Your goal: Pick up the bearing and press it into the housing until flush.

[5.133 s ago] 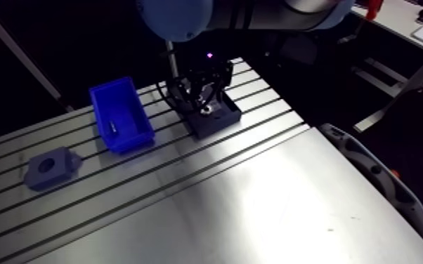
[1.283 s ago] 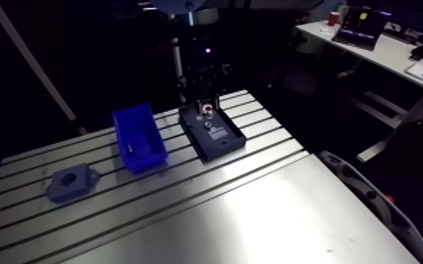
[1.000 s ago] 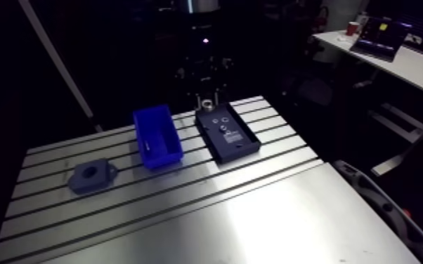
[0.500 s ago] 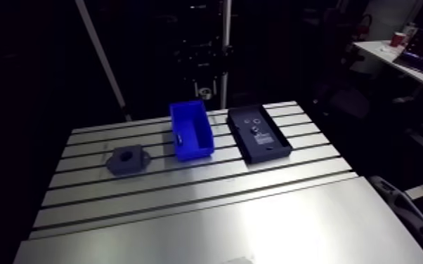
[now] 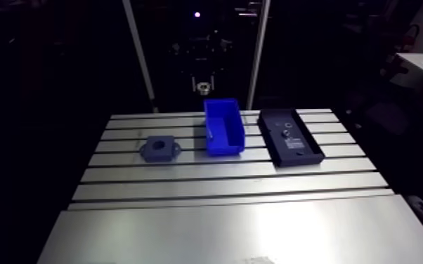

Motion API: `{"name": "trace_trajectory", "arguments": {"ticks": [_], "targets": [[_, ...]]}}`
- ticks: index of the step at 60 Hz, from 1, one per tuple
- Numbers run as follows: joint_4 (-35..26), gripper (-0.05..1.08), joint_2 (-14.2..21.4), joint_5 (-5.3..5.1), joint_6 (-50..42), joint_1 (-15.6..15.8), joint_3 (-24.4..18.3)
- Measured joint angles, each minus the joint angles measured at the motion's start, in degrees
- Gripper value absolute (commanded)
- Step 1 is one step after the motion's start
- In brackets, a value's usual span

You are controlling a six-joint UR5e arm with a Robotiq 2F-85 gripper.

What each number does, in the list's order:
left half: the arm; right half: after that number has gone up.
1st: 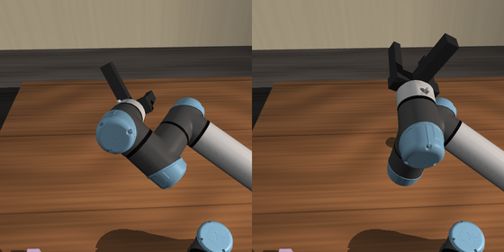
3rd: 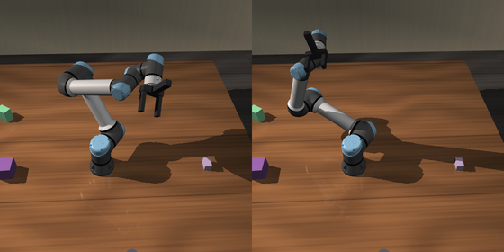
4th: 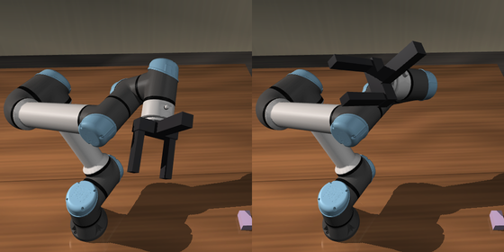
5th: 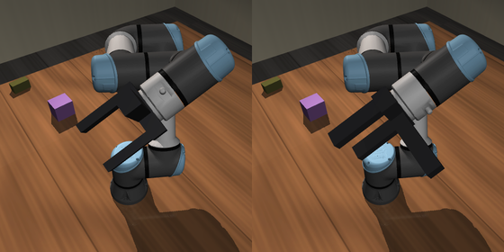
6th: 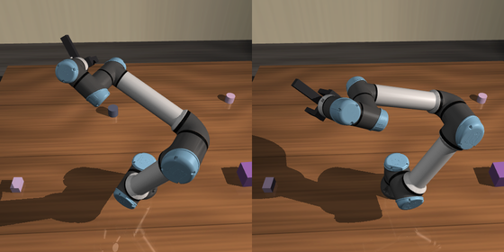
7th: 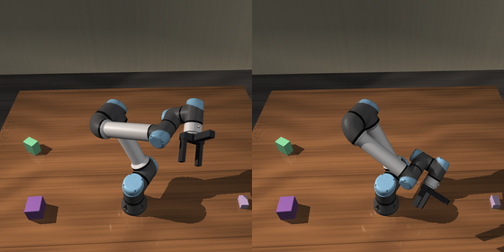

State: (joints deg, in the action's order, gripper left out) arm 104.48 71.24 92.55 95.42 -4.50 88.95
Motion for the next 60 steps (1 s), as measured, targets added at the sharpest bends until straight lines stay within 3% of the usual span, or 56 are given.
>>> {"name": "trace_trajectory", "arguments": {"ticks": [24, 60], "targets": [[3.0, 0.72, -1.8, -0.21, -2.1, 3.9, 1.0], [7.1, 0.72, -6.6, -1.32, -3.8, 8.6, 1.2]]}}
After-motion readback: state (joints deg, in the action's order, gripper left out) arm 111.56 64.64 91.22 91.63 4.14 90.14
